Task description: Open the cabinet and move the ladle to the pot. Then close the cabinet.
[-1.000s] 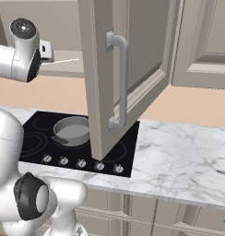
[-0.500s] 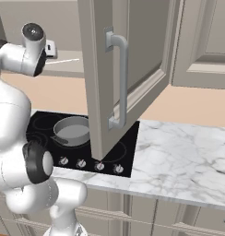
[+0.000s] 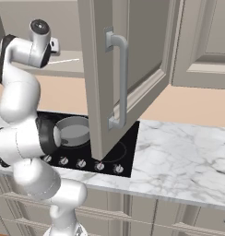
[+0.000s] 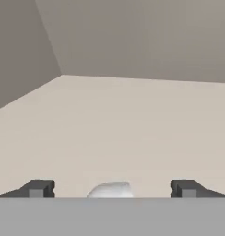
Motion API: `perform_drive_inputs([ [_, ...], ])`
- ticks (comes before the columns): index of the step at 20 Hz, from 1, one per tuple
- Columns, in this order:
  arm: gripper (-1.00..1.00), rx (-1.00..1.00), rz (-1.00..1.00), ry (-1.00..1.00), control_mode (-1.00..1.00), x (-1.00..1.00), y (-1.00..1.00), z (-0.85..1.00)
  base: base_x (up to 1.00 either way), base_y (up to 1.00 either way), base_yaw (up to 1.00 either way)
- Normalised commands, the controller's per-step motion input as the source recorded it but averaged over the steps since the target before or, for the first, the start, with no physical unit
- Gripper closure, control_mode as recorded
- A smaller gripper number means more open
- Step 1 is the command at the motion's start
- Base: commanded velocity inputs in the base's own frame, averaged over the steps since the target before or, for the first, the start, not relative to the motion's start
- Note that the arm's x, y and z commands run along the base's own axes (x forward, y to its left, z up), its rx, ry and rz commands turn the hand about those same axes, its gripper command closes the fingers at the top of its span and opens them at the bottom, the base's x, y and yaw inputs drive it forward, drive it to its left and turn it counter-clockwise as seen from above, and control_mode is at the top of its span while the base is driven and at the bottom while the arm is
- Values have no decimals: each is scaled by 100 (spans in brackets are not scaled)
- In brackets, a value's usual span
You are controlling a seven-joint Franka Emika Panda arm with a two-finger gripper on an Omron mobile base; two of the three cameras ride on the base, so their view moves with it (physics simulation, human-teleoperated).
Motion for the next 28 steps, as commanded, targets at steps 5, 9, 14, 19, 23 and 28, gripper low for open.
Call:
perform_drive_inputs([
  [5,-100,0,0,8,-100,33,8,-4,0,0,0],
  [9,-100,-2,0,5,-100,0,0,-3,0,0,0],
  [14,-100,-2,0,2,-100,-10,0,-9,0,0,0],
  [19,-100,-4,0,0,-100,-17,0,-21,0,0,0],
  [23,-100,-4,0,0,-100,-9,0,-25,0,0,0],
  [28,-100,-2,0,0,-100,-8,0,-17,0,0,0],
])
